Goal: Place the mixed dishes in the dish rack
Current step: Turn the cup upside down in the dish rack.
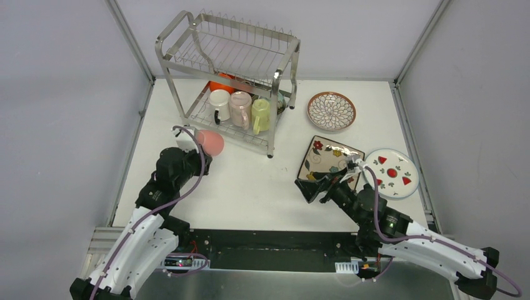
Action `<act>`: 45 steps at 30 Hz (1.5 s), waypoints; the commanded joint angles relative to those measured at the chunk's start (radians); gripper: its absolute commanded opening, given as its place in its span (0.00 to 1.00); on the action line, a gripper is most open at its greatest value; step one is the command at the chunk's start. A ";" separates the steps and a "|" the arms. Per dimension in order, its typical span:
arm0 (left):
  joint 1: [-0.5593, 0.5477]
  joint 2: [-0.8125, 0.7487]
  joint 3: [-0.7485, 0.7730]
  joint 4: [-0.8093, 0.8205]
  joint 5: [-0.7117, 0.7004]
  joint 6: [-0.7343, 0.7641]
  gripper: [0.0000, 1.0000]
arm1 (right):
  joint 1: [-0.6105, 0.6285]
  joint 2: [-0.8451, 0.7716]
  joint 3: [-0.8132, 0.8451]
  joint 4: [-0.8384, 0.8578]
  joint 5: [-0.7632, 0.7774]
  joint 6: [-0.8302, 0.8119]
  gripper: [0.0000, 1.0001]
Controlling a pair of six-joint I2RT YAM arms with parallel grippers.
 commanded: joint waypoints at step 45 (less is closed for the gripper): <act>0.226 0.870 0.280 0.841 -0.242 0.471 0.00 | 0.004 -0.034 0.096 -0.174 0.040 0.029 1.00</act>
